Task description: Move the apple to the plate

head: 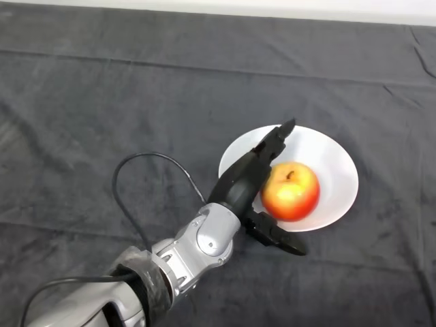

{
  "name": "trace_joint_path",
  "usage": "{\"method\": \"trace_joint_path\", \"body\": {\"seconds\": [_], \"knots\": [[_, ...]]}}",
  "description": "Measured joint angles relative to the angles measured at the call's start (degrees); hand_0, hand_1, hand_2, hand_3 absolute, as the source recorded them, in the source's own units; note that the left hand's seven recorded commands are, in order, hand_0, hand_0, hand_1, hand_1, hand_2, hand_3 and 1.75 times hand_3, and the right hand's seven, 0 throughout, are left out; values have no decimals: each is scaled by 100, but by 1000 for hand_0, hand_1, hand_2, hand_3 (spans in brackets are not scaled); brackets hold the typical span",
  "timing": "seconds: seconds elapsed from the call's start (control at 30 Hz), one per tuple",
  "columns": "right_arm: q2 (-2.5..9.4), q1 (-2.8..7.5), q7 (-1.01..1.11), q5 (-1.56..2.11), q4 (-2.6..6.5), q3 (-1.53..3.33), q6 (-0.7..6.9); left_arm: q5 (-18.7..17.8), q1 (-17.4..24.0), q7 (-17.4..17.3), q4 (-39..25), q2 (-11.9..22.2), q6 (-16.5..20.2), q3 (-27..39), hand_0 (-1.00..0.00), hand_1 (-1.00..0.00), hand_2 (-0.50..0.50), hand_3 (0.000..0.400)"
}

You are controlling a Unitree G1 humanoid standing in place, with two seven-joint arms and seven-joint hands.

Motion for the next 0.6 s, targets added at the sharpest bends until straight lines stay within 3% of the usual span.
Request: {"method": "trace_joint_path", "body": {"seconds": [0.37,0.6], "knots": [[0,0,3,0,0,-1,0,26,-5,-61,107,430,-397,673,0,0,0,0],[0,0,4,0,0,-1,0,26,12,-103,97,909,-651,1305,0,0,0,0]]}}
